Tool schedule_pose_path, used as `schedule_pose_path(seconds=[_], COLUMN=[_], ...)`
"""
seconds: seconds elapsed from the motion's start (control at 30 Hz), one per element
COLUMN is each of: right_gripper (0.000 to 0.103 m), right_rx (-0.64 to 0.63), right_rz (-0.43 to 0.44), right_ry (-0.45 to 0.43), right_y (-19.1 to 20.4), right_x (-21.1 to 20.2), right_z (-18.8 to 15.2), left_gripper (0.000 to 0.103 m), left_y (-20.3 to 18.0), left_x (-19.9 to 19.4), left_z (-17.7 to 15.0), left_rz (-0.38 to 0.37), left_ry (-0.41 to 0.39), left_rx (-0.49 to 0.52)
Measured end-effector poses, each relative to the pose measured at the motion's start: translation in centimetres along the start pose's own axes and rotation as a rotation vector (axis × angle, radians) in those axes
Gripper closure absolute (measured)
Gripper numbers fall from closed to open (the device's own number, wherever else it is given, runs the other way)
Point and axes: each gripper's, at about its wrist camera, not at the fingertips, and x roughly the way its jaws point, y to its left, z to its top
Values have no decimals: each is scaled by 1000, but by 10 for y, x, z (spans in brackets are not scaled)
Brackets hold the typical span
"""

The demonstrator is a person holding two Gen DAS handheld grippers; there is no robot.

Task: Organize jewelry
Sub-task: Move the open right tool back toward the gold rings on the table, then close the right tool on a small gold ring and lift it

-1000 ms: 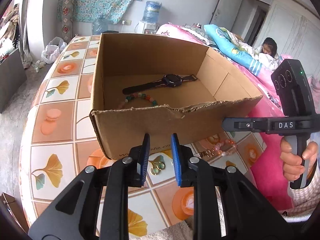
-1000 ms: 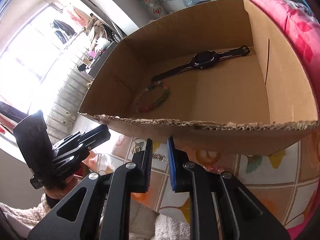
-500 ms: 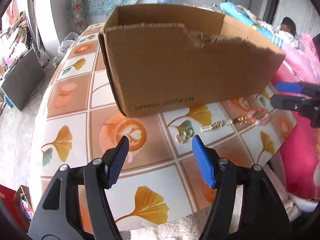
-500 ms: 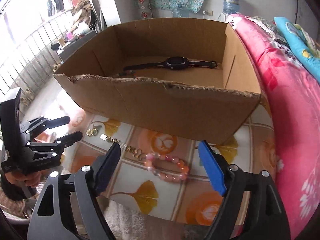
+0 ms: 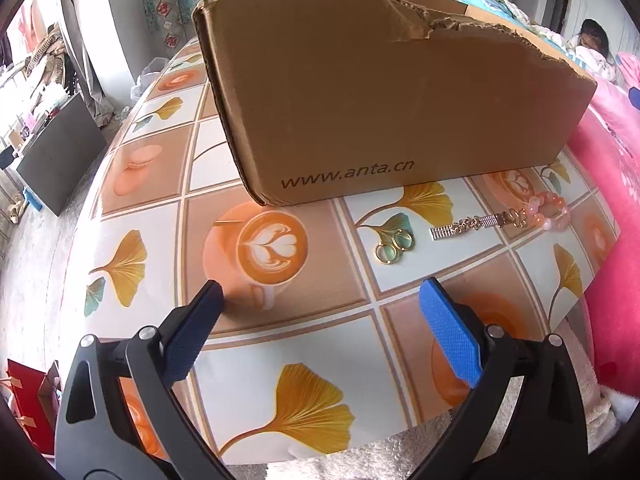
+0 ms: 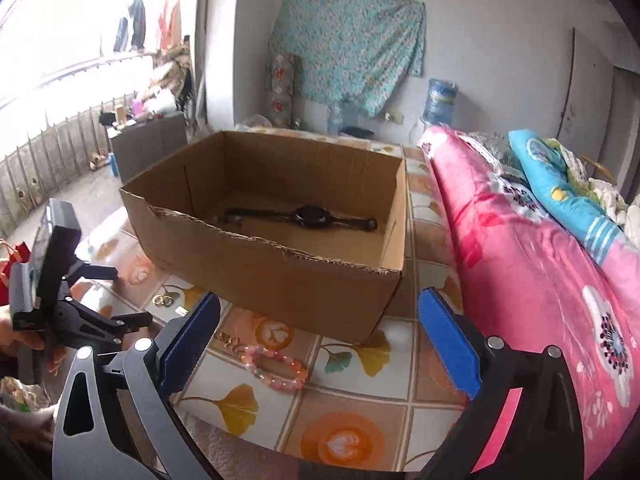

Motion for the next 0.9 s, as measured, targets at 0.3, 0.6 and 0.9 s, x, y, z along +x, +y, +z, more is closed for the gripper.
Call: schedule_pose_path(seconds=[0.3, 0.6, 0.9], right_gripper=[6, 56, 90], right_rx=[105, 118, -64], right_rz=[64, 313, 487], right_ry=[106, 157, 252], right_y=[6, 53, 109], right_x=[17, 59, 102], right_z=[-21, -23, -30], left_gripper=[8, 9, 57], left_y=[7, 14, 18], left_x=[1, -3, -22], left_z=[3, 2, 0], left_rz=[-3, -7, -126], left_ry=[2, -40, -137], left_rx=[4, 11, 17])
